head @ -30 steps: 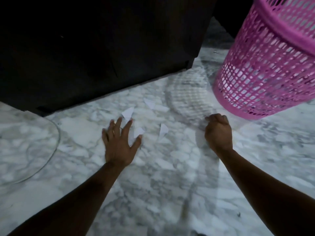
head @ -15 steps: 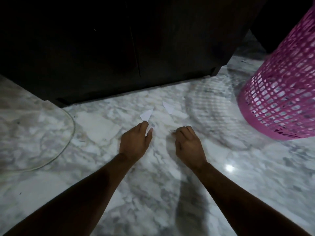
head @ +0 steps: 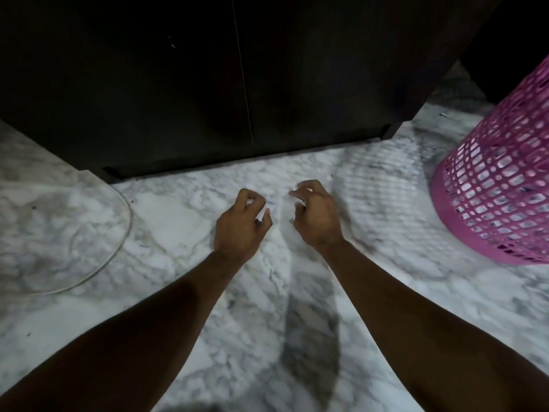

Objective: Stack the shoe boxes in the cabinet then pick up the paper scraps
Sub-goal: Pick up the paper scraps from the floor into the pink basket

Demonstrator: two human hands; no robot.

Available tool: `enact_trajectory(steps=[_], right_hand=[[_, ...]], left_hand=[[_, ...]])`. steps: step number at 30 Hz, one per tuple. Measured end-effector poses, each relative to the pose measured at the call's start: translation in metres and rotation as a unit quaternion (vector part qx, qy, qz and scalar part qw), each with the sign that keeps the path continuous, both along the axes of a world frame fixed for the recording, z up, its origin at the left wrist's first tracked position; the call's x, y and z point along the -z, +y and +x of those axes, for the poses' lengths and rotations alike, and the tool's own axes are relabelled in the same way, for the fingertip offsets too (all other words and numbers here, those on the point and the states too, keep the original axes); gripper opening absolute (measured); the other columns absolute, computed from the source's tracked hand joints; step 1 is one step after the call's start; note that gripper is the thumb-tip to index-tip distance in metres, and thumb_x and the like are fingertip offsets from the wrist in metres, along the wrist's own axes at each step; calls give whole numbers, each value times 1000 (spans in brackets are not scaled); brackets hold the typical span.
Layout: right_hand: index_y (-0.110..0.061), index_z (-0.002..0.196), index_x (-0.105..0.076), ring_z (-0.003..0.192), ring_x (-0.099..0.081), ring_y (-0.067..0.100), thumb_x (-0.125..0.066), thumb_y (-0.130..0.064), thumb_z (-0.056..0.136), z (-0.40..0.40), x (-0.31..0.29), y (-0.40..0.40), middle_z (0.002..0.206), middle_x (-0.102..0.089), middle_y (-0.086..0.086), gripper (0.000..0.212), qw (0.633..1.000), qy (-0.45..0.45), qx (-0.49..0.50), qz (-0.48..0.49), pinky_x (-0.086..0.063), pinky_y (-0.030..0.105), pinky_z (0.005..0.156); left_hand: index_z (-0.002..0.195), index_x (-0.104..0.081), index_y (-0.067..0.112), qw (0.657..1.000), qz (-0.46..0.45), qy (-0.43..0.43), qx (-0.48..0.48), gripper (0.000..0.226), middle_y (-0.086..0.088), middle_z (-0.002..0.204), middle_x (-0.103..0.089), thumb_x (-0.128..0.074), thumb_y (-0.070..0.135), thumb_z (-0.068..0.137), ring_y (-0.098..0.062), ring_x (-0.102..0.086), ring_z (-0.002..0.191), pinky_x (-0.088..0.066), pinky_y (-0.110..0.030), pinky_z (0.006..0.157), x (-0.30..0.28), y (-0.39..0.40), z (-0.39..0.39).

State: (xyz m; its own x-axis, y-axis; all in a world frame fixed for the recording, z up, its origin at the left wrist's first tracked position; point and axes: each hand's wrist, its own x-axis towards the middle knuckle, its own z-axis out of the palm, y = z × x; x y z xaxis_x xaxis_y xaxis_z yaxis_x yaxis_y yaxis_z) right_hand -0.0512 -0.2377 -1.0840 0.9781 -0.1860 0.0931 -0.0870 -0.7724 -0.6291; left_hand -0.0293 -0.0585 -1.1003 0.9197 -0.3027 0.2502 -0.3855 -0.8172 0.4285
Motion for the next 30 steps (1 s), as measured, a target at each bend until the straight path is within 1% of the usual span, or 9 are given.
enact_trajectory(steps=[3,7,10,12,14,17,20,23,30], right_hand=[[-4,98,-79,100,-68,26,-57,10,86,-6,1,8,105,-72,7,28,999,-35,32,-7,-52,26,86],[-6,90,-77,91,-71,26,-54,12,83,-13,0,11,97,-74,7,30,998,-25,49,23,-58,32,78],[-6,88,-75,84,-72,22,-53,14,86,-28,-1,11,97,-72,6,30,998,-6,37,48,-53,10,63],[-6,87,-75,83,-72,19,-52,16,85,-38,-2,9,95,-71,5,31,998,-10,32,50,-46,1,58],[-8,85,-75,84,-71,19,-53,15,82,-45,-1,8,92,-72,4,32,998,-21,31,45,-48,4,66],[-10,83,-74,86,-69,20,-52,13,79,-52,0,8,90,-73,2,32,998,-32,27,39,-57,31,76],[-10,83,-74,87,-69,20,-52,12,79,-58,-2,8,90,-73,2,31,999,-32,25,35,-58,34,77],[-10,83,-74,88,-70,19,-53,13,80,-60,-3,8,90,-73,1,32,998,-22,34,47,-57,29,78],[-11,88,-79,86,-67,9,-61,14,84,-62,-14,1,95,-74,-1,31,993,-28,80,86,-51,13,78]], left_hand=[[98,-66,12,999,-22,-9,21,14,-3,96,-58,-61,26,94,-20,-58,60,-49,-27,52,3,0,-1],[83,-59,13,999,-40,-5,13,8,1,75,-50,-65,13,88,-20,-49,56,-47,-31,50,4,-1,0],[74,-50,15,999,-48,3,2,20,6,73,-40,-68,8,79,-16,-38,55,-34,-23,53,1,-2,-2],[77,-53,16,999,-49,21,5,19,2,86,-47,-70,10,81,-14,-43,57,-35,-20,55,-1,-1,-3],[80,-56,18,998,-50,34,10,16,-1,111,-49,-71,15,84,-13,-50,58,-39,-16,55,-2,1,-4],[78,-56,19,998,-51,27,11,14,4,129,-53,-70,17,83,-13,-56,57,-44,-20,54,-2,3,-2],[76,-53,17,998,-53,27,29,18,8,110,-60,-70,13,80,-12,-57,63,-45,-21,55,-1,2,-1],[73,-43,22,997,-63,29,19,30,6,90,-52,-68,8,80,-12,-48,61,-35,-17,54,0,0,-1],[62,-52,10,979,-177,68,-69,23,-1,71,-52,-70,9,75,-16,-51,59,-40,-22,57,-13,-3,8]])
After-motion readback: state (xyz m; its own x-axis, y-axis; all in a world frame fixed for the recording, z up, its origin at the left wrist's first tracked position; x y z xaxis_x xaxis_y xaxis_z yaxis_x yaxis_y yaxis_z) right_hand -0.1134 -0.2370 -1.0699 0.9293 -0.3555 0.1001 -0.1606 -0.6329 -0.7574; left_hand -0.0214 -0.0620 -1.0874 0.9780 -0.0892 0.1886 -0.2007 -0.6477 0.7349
